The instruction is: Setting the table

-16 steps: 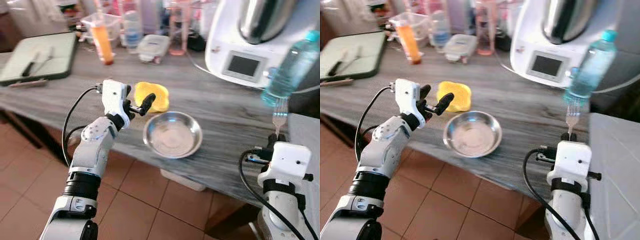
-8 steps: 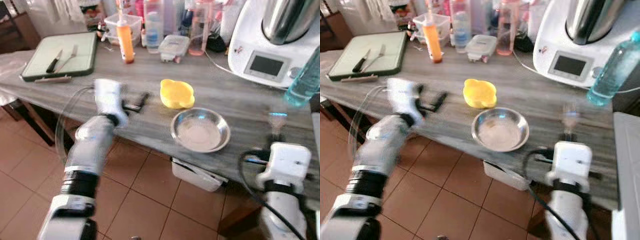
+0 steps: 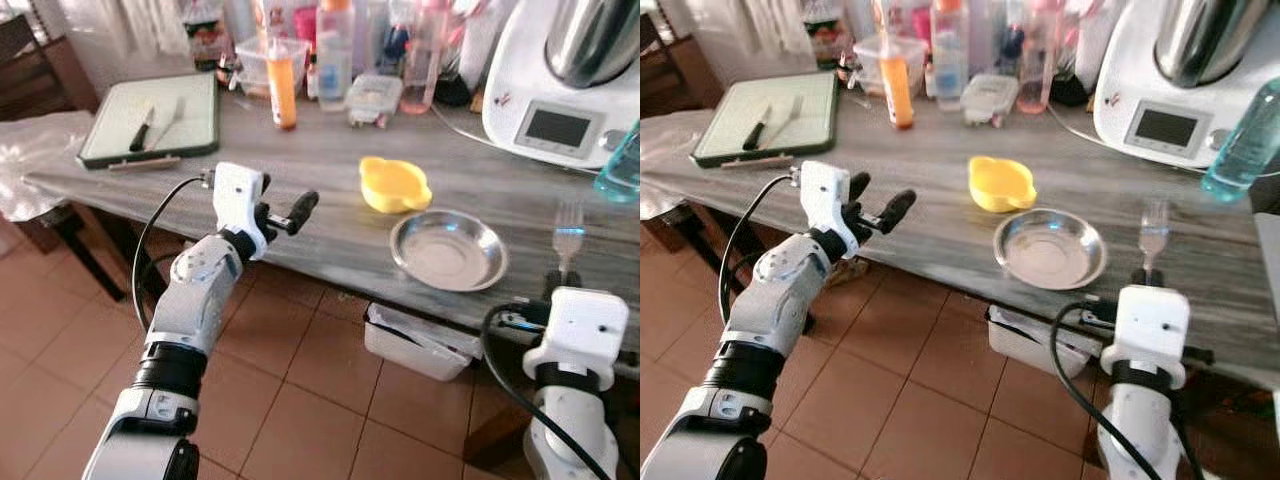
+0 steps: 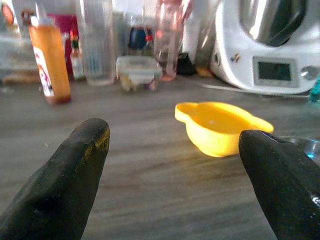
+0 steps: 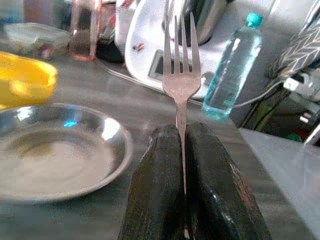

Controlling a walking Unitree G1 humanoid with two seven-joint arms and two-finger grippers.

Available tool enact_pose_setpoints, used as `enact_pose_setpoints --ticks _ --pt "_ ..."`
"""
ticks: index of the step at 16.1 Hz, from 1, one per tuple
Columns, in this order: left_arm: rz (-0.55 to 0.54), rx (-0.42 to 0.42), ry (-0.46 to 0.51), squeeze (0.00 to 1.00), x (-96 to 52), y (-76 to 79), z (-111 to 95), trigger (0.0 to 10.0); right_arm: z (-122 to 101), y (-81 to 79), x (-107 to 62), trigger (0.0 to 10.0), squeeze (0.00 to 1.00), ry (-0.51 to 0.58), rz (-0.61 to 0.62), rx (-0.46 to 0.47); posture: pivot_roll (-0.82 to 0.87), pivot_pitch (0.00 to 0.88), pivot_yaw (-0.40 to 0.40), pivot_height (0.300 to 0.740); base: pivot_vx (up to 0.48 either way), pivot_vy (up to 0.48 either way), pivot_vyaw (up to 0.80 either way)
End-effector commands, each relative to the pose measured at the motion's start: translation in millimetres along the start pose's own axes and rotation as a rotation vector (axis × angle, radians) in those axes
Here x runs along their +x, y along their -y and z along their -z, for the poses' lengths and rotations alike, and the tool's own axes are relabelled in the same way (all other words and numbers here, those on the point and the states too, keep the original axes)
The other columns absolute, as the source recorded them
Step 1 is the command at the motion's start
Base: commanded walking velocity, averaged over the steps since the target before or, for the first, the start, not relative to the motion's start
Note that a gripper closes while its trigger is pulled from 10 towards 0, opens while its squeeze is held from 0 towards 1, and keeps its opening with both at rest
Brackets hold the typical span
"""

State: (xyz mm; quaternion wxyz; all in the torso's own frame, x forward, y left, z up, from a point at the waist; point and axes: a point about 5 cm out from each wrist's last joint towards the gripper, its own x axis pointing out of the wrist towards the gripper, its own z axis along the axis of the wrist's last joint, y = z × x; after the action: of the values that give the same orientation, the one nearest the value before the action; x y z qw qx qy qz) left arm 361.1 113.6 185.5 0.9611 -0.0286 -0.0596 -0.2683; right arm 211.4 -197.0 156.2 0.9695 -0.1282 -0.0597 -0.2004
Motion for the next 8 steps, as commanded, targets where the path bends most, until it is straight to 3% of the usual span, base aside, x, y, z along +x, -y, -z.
enact_pose_setpoints --ticks 1,2,8 --pt "-0.013 0.007 0.003 0.0 -3.8 -5.4 -0.5 10.0 -6.7 -1.3 0.2 10.0 0.0 0.027 0.003 0.011 0.02 0.092 0.031 0.74 0.0 0.0 0.0" --pt "-0.012 0.005 0.004 0.0 -3.7 -5.1 -0.4 10.0 -6.7 -1.1 0.2 10.0 0.0 0.027 0.004 0.01 0.02 0.092 0.031 0.74 0.0 0.0 0.0" --pt "0.015 -0.02 0.018 0.0 -0.6 3.8 0.4 10.0 -8.3 0.0 2.9 10.0 0.0 0.033 0.006 -0.001 0.01 0.089 0.026 0.74 0.0 0.0 -0.75"
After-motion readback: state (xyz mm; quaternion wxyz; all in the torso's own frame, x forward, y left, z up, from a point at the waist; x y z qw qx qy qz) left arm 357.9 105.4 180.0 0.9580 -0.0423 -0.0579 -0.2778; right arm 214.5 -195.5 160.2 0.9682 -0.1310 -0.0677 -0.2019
